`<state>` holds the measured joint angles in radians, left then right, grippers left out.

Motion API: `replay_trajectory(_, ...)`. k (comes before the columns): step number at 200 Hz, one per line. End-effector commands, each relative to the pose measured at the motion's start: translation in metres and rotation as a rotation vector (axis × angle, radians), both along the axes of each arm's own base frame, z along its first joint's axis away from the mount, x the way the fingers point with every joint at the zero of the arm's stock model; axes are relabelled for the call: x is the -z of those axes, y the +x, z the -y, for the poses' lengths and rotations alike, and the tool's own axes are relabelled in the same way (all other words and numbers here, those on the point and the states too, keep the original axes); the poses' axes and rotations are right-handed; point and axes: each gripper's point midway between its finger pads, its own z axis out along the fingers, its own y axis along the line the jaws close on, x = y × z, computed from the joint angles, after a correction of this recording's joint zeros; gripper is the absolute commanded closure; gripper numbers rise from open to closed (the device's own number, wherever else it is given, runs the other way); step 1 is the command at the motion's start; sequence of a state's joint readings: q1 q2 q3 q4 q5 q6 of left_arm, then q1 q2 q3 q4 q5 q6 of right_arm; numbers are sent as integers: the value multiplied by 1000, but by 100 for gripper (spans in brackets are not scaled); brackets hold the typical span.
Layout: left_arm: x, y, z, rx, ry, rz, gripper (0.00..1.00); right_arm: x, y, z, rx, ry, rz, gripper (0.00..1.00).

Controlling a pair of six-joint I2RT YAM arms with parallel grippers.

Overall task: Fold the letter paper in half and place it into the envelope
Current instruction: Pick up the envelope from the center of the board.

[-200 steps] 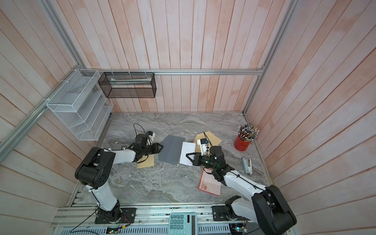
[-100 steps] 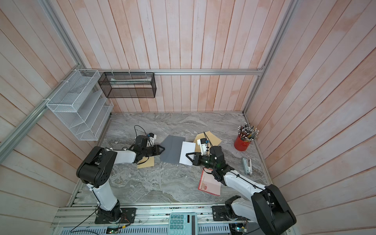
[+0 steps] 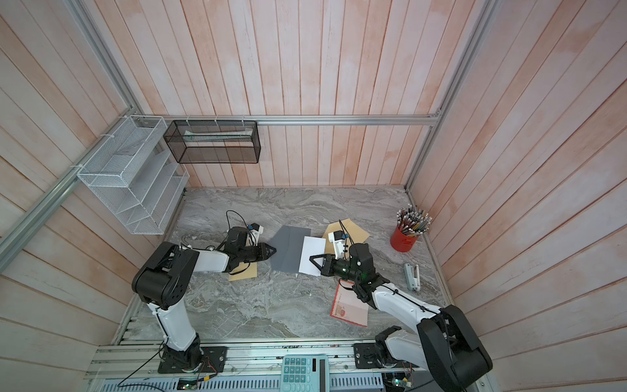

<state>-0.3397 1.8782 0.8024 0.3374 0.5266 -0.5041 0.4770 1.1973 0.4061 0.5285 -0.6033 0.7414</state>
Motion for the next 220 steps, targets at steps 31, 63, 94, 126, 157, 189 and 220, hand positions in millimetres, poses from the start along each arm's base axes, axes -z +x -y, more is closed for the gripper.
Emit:
replay_trajectory(31, -6, -4, 8, 65, -9, 25, 100, -2, 3, -1, -4, 0, 4, 100)
replay_trajectory(63, -34, -3, 10, 112, 4, 95, 100, -3, 4, 0, -1, -27, 16, 100)
replay_trajectory(94, -68, 0, 6, 154, 71, 201, 100, -8, 6, 5, 12, -74, 46, 100)
replay_trajectory(126, -105, 1, 0, 174, 141, 301, 100, -13, 9, 12, 33, -150, 79, 100)
replay_trajectory(157, -139, 0, 0, 165, 193, 427, 100, -21, 12, 19, 38, -249, 119, 100)
replay_trajectory(189, -168, -13, 16, 270, 328, 581, 100, -32, 15, 25, 39, -326, 166, 100)
replay_trajectory(220, -190, -18, 15, 299, 414, 661, 100, -35, 14, 28, 24, -404, 195, 100)
